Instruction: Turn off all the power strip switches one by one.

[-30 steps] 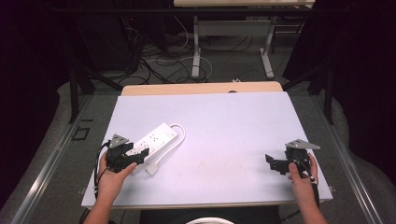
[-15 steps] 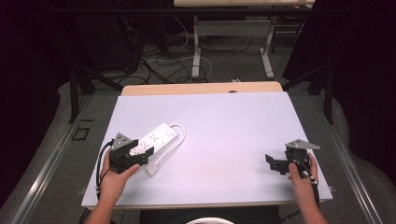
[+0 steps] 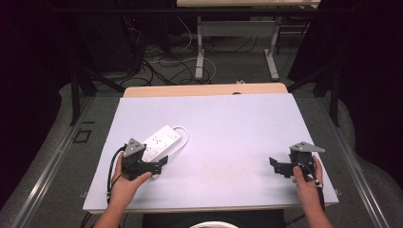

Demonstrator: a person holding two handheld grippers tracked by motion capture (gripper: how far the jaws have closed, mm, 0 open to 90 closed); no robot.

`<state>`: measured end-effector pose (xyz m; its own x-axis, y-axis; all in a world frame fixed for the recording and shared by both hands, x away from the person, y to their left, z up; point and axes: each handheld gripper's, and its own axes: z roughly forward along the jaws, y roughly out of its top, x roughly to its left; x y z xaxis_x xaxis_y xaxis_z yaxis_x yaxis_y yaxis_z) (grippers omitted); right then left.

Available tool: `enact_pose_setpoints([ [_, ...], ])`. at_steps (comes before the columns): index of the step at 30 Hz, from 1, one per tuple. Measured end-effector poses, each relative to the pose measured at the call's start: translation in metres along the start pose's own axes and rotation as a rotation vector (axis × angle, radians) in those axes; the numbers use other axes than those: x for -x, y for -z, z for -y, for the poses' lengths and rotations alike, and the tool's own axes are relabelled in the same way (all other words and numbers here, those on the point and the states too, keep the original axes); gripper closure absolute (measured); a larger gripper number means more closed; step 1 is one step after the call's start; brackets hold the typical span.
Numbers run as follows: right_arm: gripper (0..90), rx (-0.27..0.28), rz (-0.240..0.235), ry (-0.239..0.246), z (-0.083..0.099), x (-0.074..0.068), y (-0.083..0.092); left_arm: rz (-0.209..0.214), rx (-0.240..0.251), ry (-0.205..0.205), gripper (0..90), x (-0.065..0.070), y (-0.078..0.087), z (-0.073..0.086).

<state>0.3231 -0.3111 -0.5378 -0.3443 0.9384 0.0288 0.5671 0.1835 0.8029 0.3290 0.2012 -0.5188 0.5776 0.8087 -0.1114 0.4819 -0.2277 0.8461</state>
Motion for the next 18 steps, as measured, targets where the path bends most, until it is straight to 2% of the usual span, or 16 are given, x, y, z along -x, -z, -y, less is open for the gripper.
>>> enact_pose_setpoints([
  [4,7.6,-0.001,0.0,-0.004,0.0001,-0.0007,-0.0001,0.034,0.008,-0.027,0.5,0.0061,-0.0046,0.0023],
  [8,7.6,0.001,-0.002,-0.001,0.0001,0.0,0.0,0.043,-0.001,-0.028,0.5,0.0091,-0.0069,0.0034],
  [18,7.6,-0.001,-0.003,-0.002,0.0003,-0.0002,-0.0005,0.032,-0.011,-0.051,0.5,0.0112,-0.0105,0.0063],
])
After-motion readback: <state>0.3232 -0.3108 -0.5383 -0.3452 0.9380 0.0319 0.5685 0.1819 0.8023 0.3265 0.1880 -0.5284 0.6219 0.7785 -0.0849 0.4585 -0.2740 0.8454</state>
